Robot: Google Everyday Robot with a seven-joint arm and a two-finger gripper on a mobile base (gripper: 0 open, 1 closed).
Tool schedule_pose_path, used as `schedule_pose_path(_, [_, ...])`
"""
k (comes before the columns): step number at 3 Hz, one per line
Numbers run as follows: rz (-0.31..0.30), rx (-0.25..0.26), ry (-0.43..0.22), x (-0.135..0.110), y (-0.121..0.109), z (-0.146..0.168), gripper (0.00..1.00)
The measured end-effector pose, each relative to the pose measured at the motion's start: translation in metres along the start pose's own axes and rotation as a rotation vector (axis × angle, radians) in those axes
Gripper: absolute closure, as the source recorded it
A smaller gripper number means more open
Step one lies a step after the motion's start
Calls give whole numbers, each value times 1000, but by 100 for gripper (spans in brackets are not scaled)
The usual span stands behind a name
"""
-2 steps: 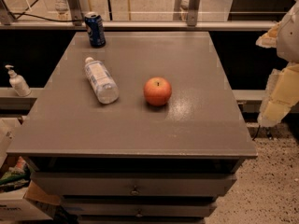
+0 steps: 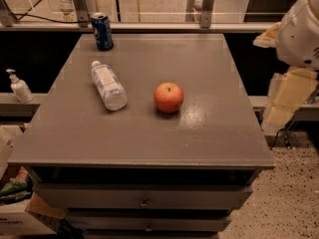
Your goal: Pick blue plastic bottle
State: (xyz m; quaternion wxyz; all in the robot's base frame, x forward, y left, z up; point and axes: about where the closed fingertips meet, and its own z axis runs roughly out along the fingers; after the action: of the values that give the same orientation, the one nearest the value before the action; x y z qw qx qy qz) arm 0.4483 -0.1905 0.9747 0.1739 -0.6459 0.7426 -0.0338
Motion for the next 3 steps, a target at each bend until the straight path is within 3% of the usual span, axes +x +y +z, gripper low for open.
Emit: schedule_pose_path(3, [-436,47,-169,-124,-7,44,0])
